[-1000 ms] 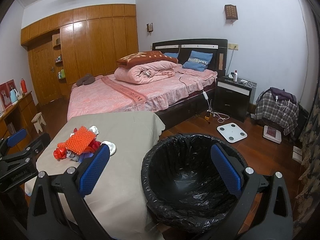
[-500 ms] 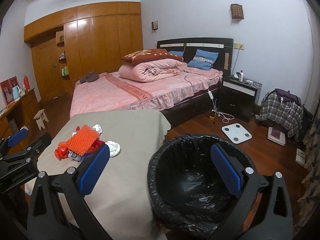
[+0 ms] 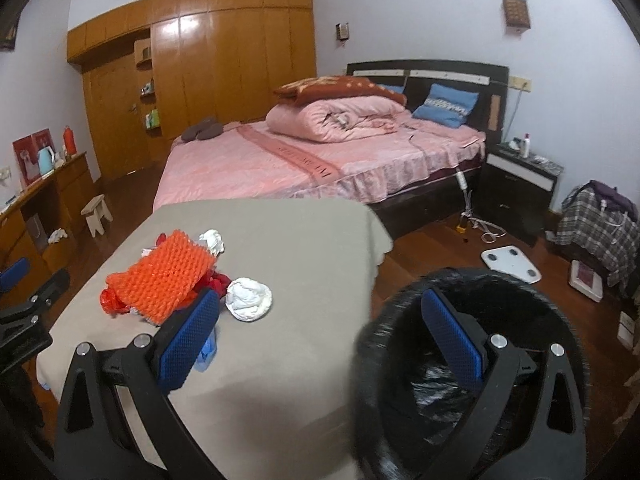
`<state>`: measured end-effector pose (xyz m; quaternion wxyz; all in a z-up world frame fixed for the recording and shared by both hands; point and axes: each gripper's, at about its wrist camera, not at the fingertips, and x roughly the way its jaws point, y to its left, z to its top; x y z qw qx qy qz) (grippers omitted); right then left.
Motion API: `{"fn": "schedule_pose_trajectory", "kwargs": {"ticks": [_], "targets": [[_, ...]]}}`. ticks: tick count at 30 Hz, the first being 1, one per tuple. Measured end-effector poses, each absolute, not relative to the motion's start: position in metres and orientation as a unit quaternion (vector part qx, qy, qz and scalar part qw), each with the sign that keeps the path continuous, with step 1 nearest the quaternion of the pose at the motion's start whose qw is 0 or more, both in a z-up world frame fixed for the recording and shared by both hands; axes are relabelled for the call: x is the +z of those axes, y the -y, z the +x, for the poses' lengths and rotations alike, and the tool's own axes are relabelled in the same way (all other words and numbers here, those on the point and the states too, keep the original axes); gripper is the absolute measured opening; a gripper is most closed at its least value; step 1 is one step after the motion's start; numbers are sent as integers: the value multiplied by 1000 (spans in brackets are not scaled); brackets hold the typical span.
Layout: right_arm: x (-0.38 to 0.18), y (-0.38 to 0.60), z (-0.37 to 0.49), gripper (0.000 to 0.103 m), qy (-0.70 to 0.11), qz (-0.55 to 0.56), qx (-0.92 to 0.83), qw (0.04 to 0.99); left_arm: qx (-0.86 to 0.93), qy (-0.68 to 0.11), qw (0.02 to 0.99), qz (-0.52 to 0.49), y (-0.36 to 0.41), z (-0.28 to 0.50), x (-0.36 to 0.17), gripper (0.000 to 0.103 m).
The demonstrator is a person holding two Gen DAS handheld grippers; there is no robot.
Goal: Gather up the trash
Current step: 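Grasp the red plastic bag with the left tool while the right tool grasps the white tissue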
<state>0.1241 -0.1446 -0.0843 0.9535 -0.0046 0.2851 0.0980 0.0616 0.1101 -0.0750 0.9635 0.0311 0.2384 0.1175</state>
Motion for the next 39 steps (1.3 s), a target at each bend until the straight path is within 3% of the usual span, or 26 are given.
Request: {"fn": "schedule_pose_trajectory", "kwargs": {"ticks": [20,23,27,30,33,36,38,39], "targets": [[-191,60,232,86,-369,-52,142,917,171,-325,930,2,-193,133,-161,96],[-198,55,241,79,-388,-49,155,907,167,-335,927,2,-196,139,-168,95],[-204,50,246,54,-414,-34,201,887,160,-346,924,-4,-202,142,-174,93],[-205,47,245,38,-423,-29,232,875,151,-358,921,-13,-207,145,-178,87],[-199,47,239,34,-417,-33,230,879,144,-370,917,-20,-212,149,-183,80],[-194,47,235,34,-407,-40,221,885,131,-379,915,-30,-216,153,-187,63],[-187,52,233,34,-399,-40,212,891,124,-386,914,-36,-218,156,-189,46],[-186,54,233,34,-396,-39,209,893,121,-388,913,-39,-220,157,-189,44]]}}
